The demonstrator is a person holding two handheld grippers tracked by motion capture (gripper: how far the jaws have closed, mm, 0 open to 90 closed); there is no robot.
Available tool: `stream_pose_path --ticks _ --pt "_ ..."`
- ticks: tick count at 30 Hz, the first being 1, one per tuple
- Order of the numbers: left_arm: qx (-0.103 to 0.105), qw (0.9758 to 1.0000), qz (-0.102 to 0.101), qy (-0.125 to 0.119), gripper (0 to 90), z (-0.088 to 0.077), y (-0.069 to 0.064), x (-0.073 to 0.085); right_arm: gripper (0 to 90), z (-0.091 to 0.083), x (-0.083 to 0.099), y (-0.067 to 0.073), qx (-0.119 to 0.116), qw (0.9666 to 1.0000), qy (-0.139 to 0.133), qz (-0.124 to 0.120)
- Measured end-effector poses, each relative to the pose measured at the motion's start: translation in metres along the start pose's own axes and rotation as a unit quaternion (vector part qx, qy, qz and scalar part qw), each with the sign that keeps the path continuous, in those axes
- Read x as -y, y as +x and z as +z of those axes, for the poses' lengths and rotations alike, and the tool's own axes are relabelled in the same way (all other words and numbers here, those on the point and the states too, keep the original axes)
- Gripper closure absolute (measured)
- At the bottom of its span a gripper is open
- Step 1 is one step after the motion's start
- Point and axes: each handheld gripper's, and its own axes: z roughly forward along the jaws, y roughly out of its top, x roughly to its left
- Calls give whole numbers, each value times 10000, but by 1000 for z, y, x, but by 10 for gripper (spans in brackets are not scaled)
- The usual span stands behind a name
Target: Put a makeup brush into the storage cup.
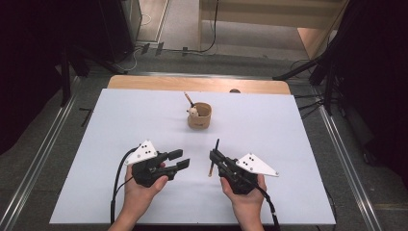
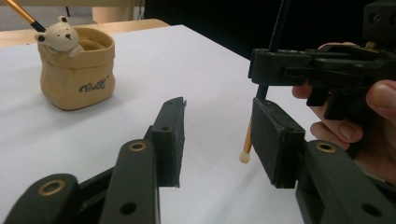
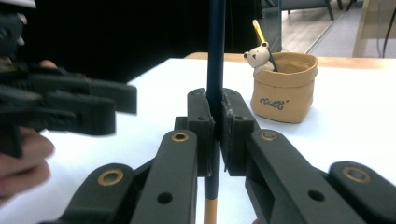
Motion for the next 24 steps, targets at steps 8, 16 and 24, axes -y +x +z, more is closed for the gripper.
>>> stream_pose_path --ticks 8,16,24 --pt "-70 10000 -40 59 547 -4 2 -4 852 2 1 5 269 9976 4 -643" --pt "-85 9998 -49 186 555 -3 2 -5 852 5 5 12 485 9906 88 -1279" --pt "-311 9994 -58 126 568 -7 3 -6 852 10 9 21 677 9796 283 -1870"
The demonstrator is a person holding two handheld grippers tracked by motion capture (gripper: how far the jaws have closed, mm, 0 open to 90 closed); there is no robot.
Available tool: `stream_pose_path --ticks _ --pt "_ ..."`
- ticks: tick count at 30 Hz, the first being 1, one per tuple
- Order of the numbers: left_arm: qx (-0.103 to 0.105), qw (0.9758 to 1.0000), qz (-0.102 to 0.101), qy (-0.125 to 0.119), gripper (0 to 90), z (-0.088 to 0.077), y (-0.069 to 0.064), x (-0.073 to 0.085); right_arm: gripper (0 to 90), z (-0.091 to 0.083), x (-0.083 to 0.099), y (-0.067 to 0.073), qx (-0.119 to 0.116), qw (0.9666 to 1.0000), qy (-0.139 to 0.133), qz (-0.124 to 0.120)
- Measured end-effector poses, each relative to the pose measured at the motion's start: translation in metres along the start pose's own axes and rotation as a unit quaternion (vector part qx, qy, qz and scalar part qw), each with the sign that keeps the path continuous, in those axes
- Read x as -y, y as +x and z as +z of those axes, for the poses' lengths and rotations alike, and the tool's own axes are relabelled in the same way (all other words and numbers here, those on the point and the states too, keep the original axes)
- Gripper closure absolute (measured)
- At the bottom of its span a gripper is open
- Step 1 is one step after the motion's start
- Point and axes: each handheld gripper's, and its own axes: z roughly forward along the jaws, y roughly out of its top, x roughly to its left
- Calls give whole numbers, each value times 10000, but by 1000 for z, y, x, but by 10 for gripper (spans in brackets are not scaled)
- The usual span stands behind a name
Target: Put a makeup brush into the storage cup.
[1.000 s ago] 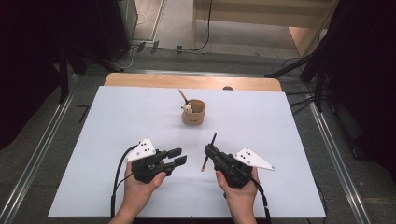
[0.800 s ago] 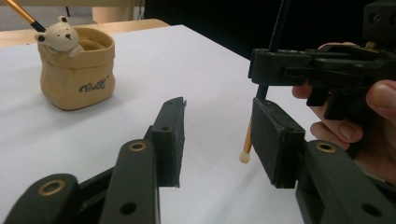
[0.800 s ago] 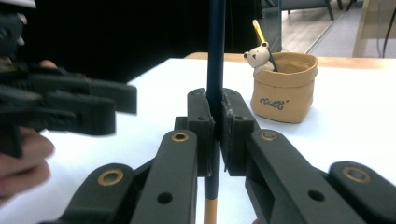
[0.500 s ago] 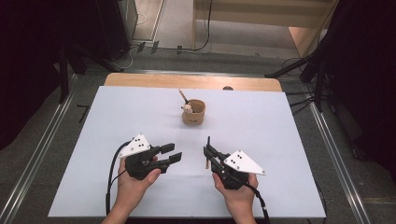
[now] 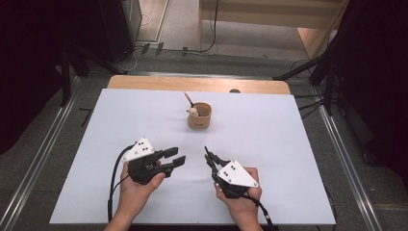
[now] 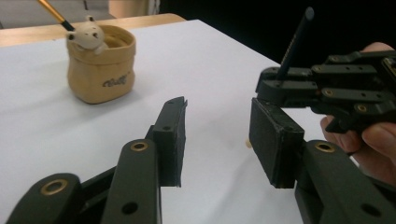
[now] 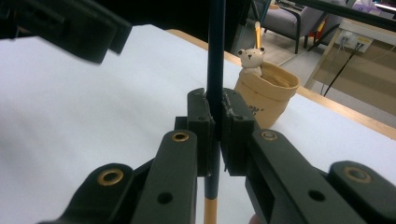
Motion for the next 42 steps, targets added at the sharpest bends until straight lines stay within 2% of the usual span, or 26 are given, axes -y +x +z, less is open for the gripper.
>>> stream_pose_path --ticks 2,11,20,26,31,32,34,37,42 --pt "-56 10000 22 3 570 0 0 0 852 1 0 1 28 9999 27 -100" --pt "121 9999 -15 85 567 1 -1 -1 852 4 2 9 125 9979 192 -603" --pt "320 9993 35 172 582 3 -5 -2 853 8 4 15 225 9926 330 -1149" --pt "379 9989 79 282 591 4 -11 -5 853 12 6 23 301 9857 455 -1592" --pt "397 9984 38 407 611 6 -13 -6 853 13 7 29 361 9787 479 -1965" --pt "404 9982 36 451 613 6 -13 -6 853 13 7 30 381 9770 492 -2039" --pt "415 9980 9 480 615 7 -14 -6 853 13 7 35 451 9713 501 -2280" --pt "461 9973 16 569 629 10 -15 -5 852 14 6 40 447 9668 509 -2462" --pt "512 9962 -42 700 682 14 -17 -4 852 15 7 45 466 9635 546 -2579"
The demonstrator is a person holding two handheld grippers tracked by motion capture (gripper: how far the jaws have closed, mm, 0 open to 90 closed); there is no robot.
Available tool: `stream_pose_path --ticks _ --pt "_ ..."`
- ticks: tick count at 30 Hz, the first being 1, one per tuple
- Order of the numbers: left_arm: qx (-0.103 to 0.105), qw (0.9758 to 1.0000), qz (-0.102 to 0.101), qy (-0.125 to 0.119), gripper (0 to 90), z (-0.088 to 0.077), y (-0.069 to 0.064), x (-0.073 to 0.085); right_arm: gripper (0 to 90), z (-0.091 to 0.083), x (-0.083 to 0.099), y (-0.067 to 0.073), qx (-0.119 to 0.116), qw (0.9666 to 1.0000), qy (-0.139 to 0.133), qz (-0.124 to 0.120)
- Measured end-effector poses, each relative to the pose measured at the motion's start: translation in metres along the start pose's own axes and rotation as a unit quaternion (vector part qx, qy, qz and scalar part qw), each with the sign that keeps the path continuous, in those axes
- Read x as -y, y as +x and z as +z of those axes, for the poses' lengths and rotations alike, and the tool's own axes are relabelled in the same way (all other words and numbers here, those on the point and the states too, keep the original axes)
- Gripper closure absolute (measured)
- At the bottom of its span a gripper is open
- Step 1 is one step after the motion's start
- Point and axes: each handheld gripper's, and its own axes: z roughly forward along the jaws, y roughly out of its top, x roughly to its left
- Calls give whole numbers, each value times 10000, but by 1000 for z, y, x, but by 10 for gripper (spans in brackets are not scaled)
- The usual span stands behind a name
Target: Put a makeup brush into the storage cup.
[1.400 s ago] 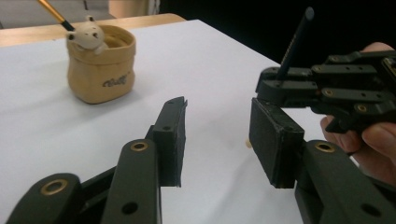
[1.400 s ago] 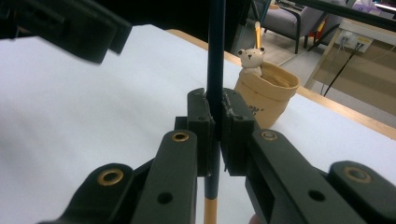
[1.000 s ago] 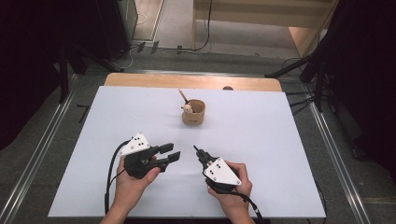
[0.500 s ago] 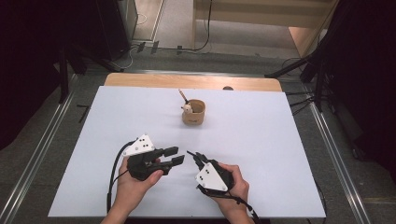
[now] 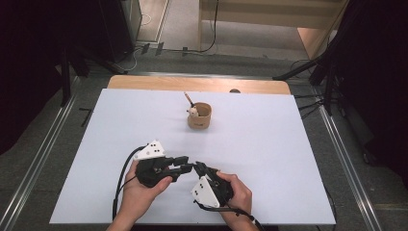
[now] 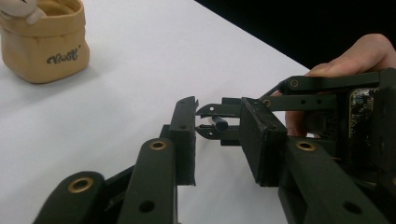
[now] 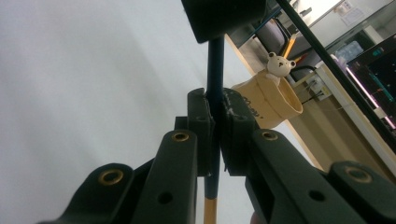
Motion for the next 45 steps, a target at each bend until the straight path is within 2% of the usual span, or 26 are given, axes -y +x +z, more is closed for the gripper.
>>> stream_pose_path --ticks 5,8,15,17,20,22,23,25,26,27,28,30,32,33,34,35,39,40,41,42,44,45 --pt "48 9998 -99 134 783 3 2 1 852 -1 -1 1 38 9999 -20 -158" --pt "51 9997 -115 199 842 5 1 1 852 -1 -1 2 43 9998 -54 -169" --pt "55 9998 -58 182 860 5 0 2 844 -1 0 2 59 9998 -47 -187" --pt "-12 9999 -38 143 861 4 1 2 746 -1 1 1 20 10000 -89 -9" --pt "-83 9999 -74 20 862 1 5 3 539 -1 2 -3 -150 9987 -83 478" --pt "-121 9998 -98 -99 862 -3 7 3 398 -2 2 -6 -283 9960 -65 849" --pt "-175 9996 -118 -179 862 -5 8 3 317 -2 2 -7 -273 9951 -52 945" --pt "-197 9994 -92 -273 862 -8 10 3 138 -2 2 -10 -267 9905 -70 1350" --pt "-239 9990 -69 -377 862 -10 11 4 107 -2 3 -11 -331 9875 -89 1536" --pt "-278 9986 -53 -447 862 -11 12 4 39 -2 3 -15 -436 9821 -107 1829" --pt "-289 9982 -54 -514 862 -13 12 4 0 -3 4 -18 -447 9773 -125 2068" --pt "-321 9974 -20 -641 862 -16 14 4 0 -5 6 -24 -567 9683 -232 2423" --pt "-348 9964 -26 -772 862 -18 15 5 0 -7 7 -30 -625 9566 -351 2823" --pt "-340 9956 -52 -877 862 -19 16 6 0 -8 8 -32 -640 9529 -374 2941" --pt "-361 9953 -39 -900 862 -20 16 6 0 -9 9 -35 -640 9468 -407 3128" --pt "-385 9944 -60 -981 862 -21 17 7 0 -10 10 -36 -608 9433 -422 3235" --pt "-420 9919 -70 -1195 863 -23 19 9 0 -14 12 -43 -586 9138 -409 3998" --pt "-424 9910 -90 -1269 862 -24 19 10 0 -14 12 -44 -577 9079 -416 4131" --pt "-415 9905 -85 -1306 862 -24 20 10 0 -15 13 -45 -577 8964 -398 4377" --pt "-397 9900 -78 -1353 862 -24 20 11 0 -15 14 -46 -604 8874 -398 4553" --pt "-369 9883 -68 -1476 862 -25 21 12 0 -15 16 -46 -669 8729 -386 4818" --pt "-341 9874 -83 -1542 862 -25 21 13 0 -14 16 -46 -732 8641 -385 4965"
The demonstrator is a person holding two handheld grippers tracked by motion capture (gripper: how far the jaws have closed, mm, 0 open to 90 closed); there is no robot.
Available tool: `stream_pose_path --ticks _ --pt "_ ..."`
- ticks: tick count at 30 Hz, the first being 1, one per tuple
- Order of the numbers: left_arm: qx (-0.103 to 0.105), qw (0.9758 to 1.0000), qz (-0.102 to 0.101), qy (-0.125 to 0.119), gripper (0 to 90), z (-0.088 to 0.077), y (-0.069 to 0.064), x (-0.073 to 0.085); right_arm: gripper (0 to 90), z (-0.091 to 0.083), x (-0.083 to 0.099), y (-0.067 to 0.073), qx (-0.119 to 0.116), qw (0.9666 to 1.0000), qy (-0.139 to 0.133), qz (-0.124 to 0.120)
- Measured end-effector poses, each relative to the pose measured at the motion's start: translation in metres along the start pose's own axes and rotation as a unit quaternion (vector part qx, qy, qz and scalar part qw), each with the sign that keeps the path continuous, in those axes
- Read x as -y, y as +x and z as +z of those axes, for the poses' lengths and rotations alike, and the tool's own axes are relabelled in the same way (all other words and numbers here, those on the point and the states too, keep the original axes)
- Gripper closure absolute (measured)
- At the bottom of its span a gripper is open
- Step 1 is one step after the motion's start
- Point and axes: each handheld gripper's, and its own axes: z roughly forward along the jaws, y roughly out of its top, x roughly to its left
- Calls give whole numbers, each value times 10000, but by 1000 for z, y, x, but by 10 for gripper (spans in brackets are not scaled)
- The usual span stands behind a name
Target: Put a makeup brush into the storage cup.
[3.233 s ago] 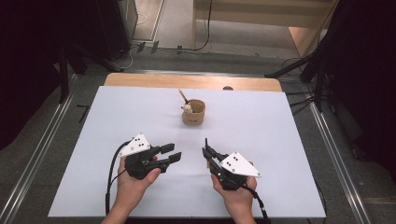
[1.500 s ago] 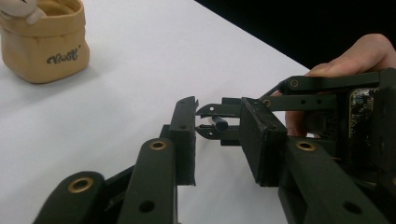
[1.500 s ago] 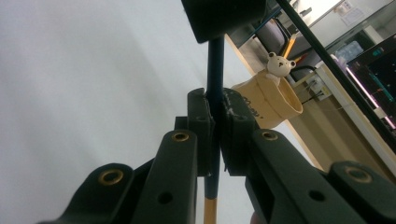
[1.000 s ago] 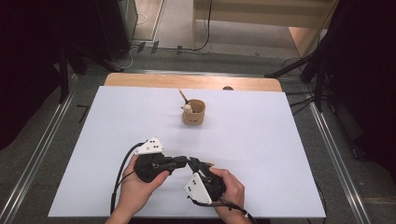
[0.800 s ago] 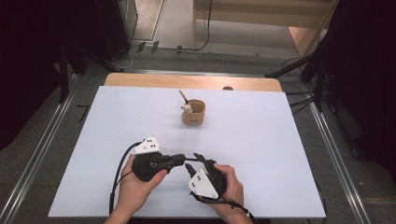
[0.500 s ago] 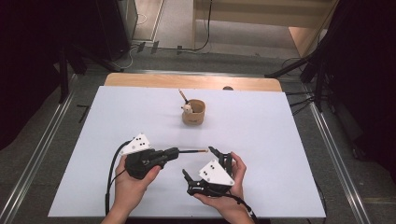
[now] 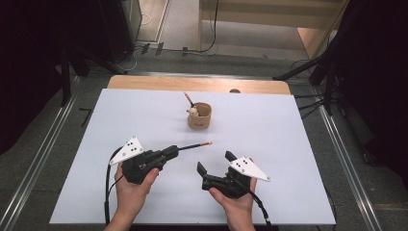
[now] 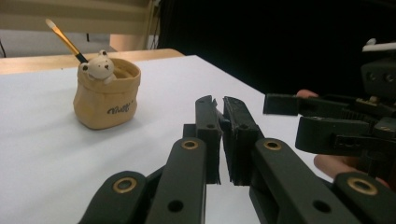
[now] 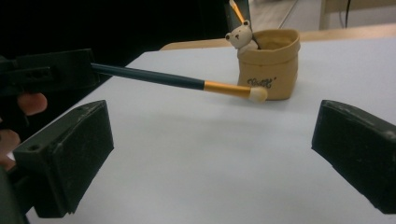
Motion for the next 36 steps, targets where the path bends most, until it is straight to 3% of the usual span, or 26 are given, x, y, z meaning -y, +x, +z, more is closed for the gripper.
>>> stream_pose_path --ticks 6,10,17,23,27,29,34,36 --pt "38 9997 69 -215 862 0 -3 2 0 2 2 2 -338 9970 64 695" --pt "22 9996 72 -270 862 0 -4 4 0 5 3 3 -472 9926 32 1122" --pt "54 9994 87 -319 862 1 -5 6 26 7 -3 3 -447 9838 -101 1731" --pt "78 9990 137 -413 862 1 -8 6 54 16 -5 4 -589 9711 -92 2312" --pt "94 9991 126 -404 862 2 -9 6 71 22 -8 3 -496 9656 -220 2542" --pt "101 9991 154 -390 862 2 -10 7 88 24 -9 1 -544 9597 -281 2743" --pt "109 9989 161 -419 862 3 -12 7 136 29 -11 0 -566 9502 -218 3056" --pt "121 9990 167 -409 862 3 -12 7 149 30 -12 -1 -578 9482 -211 3117"
